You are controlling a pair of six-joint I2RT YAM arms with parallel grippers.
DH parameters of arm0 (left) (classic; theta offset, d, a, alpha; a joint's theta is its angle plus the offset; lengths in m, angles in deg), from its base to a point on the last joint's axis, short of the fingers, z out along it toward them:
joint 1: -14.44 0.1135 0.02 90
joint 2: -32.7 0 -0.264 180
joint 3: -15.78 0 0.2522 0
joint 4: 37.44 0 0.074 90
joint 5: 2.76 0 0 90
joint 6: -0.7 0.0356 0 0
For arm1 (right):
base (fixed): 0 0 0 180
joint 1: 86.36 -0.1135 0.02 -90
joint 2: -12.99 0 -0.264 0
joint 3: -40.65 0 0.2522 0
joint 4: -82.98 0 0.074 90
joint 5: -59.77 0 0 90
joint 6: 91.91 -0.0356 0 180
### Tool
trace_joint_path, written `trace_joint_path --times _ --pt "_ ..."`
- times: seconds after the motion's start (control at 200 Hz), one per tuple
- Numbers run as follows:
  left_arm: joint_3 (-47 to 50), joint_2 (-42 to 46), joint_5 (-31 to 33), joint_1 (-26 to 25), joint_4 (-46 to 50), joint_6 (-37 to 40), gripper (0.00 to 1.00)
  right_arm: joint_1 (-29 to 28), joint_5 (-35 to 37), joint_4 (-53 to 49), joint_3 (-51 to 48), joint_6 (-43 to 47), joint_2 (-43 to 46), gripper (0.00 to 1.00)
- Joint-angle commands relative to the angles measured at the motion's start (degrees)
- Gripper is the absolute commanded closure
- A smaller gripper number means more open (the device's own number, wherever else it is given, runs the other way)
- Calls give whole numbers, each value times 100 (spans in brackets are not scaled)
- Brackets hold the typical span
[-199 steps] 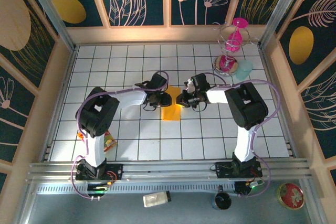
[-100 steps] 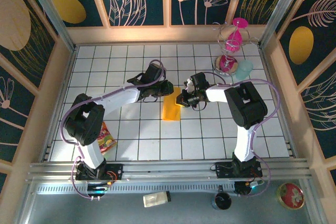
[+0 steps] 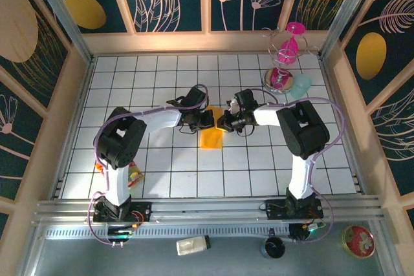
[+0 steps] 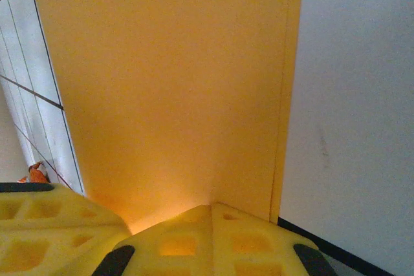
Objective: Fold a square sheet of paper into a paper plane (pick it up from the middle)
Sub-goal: First fold the square sheet of paper in half at the center of the table.
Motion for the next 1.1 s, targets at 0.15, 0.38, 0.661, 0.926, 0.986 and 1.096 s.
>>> trace_joint_path --times 0.15,0.38,0.661,0.926,0.986,1.096 --pt "-26 -315 55 -23 142 29 100 -129 1672 -1038 -443 57 -1022 100" --pt "272 -302 236 56 164 335 100 -126 1912 -1145 -534 174 -1146 100" --pt "1064 53 -618 738 3 790 96 -136 2104 -1232 -632 337 -1208 100" --pt "1058 520 -746 1158 281 1069 96 -150 2098 -1223 -622 352 -1225 100" --pt "944 656 -950 1148 144 933 96 -156 2107 -1223 -628 355 -1217 100" --pt "785 731 -1325 904 -381 603 96 -156 2096 -1197 -626 339 -1208 100"
